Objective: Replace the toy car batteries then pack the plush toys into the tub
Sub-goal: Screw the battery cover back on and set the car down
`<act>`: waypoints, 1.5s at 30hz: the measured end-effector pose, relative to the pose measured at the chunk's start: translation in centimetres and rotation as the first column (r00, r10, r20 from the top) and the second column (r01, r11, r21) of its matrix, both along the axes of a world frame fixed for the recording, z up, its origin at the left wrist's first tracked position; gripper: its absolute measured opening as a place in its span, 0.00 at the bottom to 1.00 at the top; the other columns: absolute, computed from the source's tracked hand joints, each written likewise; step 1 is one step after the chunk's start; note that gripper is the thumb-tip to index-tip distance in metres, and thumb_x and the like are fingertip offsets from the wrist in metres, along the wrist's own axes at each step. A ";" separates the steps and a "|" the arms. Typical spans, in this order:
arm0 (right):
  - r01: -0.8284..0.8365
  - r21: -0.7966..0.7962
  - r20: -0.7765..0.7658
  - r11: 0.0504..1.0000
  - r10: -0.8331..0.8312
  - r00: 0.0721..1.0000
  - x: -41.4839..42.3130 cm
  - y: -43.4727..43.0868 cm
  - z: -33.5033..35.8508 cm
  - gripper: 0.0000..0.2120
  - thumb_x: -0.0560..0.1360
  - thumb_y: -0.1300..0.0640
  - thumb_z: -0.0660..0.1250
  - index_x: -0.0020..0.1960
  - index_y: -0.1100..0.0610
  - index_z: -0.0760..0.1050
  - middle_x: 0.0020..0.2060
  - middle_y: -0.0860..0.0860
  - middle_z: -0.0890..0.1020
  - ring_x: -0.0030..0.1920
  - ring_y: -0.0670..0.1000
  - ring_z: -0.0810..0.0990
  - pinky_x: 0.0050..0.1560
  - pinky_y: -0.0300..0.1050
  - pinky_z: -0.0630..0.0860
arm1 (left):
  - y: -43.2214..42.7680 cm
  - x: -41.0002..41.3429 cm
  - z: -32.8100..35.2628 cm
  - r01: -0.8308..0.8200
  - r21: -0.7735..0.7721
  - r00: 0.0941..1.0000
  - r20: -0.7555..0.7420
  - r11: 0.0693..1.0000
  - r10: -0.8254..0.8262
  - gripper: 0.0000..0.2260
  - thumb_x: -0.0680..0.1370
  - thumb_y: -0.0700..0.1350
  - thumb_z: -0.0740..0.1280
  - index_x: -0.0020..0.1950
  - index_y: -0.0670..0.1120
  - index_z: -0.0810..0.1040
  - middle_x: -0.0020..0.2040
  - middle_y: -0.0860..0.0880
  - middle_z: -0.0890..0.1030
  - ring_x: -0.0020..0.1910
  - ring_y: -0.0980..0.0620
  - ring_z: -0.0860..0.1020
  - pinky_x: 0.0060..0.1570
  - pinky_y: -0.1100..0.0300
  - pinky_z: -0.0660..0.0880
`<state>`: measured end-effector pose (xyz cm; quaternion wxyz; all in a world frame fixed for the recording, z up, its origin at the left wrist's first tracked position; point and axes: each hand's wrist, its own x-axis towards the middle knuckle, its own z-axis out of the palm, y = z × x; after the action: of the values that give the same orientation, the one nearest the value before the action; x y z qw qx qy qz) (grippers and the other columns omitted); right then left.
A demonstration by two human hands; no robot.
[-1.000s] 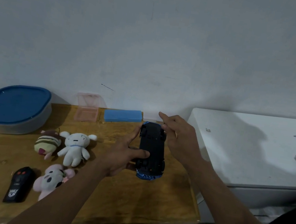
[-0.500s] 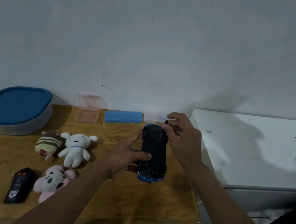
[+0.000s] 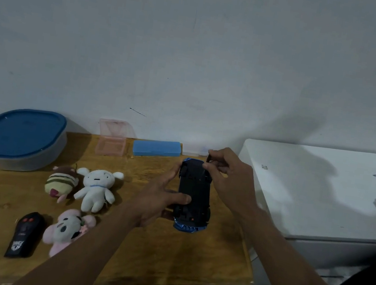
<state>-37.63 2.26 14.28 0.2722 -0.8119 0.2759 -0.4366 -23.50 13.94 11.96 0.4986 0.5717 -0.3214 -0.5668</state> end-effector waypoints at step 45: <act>0.054 -0.155 -0.030 0.987 -0.059 0.998 0.0 0.3 0.2 0.07 0.73 0.59 0.71 0.41 0.62 0.76 0.34 0.50 0.81 0.35 0.47 0.78 0.37 0.44 0.77 | -0.2 0.0 -0.7 0.020 0.015 1.000 0.009 1.000 -0.020 0.39 0.75 0.34 0.69 0.74 0.67 0.58 0.58 0.45 0.83 0.56 0.41 0.81 0.54 0.38 0.77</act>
<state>-37.59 2.61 14.46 0.1916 -0.8296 0.2689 -0.4503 -23.50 13.71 11.22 0.4871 0.5749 -0.3252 -0.5714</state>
